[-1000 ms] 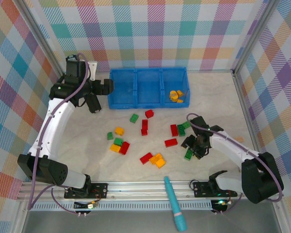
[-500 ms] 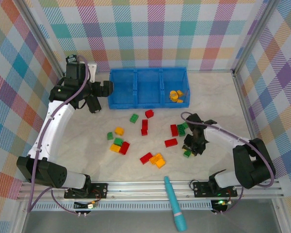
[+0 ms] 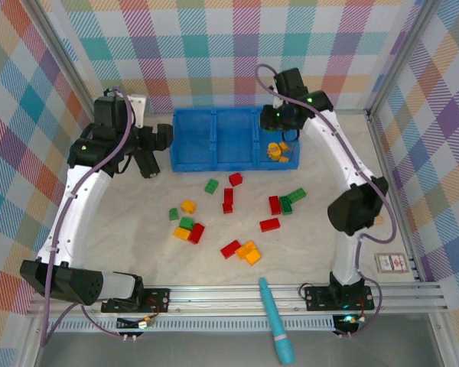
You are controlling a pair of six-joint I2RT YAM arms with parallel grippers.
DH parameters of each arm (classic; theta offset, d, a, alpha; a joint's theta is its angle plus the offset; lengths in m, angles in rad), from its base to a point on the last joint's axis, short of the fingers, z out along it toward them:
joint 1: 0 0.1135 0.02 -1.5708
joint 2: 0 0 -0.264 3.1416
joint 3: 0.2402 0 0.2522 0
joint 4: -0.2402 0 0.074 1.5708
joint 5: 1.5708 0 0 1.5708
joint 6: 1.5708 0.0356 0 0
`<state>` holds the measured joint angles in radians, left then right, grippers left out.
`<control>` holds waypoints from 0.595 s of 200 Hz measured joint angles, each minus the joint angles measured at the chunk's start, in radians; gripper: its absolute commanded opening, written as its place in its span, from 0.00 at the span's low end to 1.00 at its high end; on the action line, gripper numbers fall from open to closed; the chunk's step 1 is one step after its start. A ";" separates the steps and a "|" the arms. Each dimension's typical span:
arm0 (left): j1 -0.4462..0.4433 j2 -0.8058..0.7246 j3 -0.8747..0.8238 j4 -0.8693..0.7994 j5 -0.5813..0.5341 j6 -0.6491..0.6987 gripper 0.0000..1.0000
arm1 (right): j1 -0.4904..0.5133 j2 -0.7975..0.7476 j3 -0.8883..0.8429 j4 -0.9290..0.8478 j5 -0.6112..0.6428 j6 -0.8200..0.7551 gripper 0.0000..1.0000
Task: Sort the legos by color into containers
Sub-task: Place the lego in the container.
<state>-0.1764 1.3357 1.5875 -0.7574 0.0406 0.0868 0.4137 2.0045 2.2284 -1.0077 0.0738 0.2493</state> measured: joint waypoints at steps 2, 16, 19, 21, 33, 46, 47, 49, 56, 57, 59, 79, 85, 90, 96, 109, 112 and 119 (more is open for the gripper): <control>0.000 0.000 0.000 0.001 0.002 0.000 1.00 | 0.000 0.013 0.018 0.000 0.001 -0.013 0.27; 0.000 0.000 -0.001 0.000 0.006 0.000 1.00 | 0.001 0.079 0.097 0.019 0.017 -0.085 0.27; 0.000 0.000 -0.001 0.001 0.007 0.000 1.00 | 0.001 0.088 0.104 0.025 0.020 -0.098 0.27; 0.000 0.000 -0.001 0.000 0.008 0.000 1.00 | 0.001 0.095 0.107 0.030 0.021 -0.108 0.27; 0.000 -0.001 -0.006 0.001 0.012 0.000 1.00 | 0.003 0.126 0.109 0.066 0.030 -0.163 0.28; 0.000 -0.001 -0.011 0.001 0.015 0.000 1.00 | 0.008 0.158 0.105 0.118 0.037 -0.219 0.30; 0.000 -0.001 -0.011 0.001 0.015 0.000 1.00 | 0.008 0.160 0.105 0.121 0.039 -0.222 0.30; 0.000 -0.002 -0.013 0.001 0.015 0.000 1.00 | 0.009 0.163 0.104 0.128 0.039 -0.229 0.30; 0.000 -0.002 -0.014 0.000 0.016 0.000 1.00 | 0.013 0.177 0.097 0.162 0.043 -0.260 0.31; 0.000 -0.002 -0.014 0.000 0.016 0.000 1.00 | 0.014 0.180 0.096 0.170 0.045 -0.266 0.31; 0.000 -0.002 -0.014 0.000 0.017 0.000 1.00 | 0.014 0.184 0.094 0.176 0.045 -0.272 0.31; 0.000 -0.001 -0.014 0.001 0.022 -0.001 1.00 | 0.030 0.227 0.089 0.264 0.051 -0.346 0.33; 0.000 -0.001 -0.014 0.001 0.023 -0.001 1.00 | 0.035 0.240 0.089 0.289 0.051 -0.368 0.33; 0.000 -0.001 -0.014 0.001 0.023 -0.001 1.00 | 0.039 0.248 0.089 0.305 0.051 -0.380 0.33; 0.000 0.000 -0.014 0.001 0.026 -0.003 1.00 | 0.045 0.261 0.089 0.327 0.050 -0.399 0.33; 0.000 0.002 -0.014 0.001 0.029 -0.004 1.00 | 0.056 0.279 0.089 0.351 0.050 -0.425 0.33; 0.000 0.003 -0.015 0.001 0.029 -0.004 1.00 | 0.059 0.284 0.087 0.356 0.049 -0.432 0.33; 0.000 0.004 -0.019 0.003 0.029 -0.004 1.00 | 0.065 0.291 0.083 0.369 0.050 -0.448 0.33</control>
<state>-0.1764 1.3399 1.5688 -0.7540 0.0700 0.0826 0.4789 2.2951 2.3112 -0.6388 0.1234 -0.1986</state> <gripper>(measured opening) 0.999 0.336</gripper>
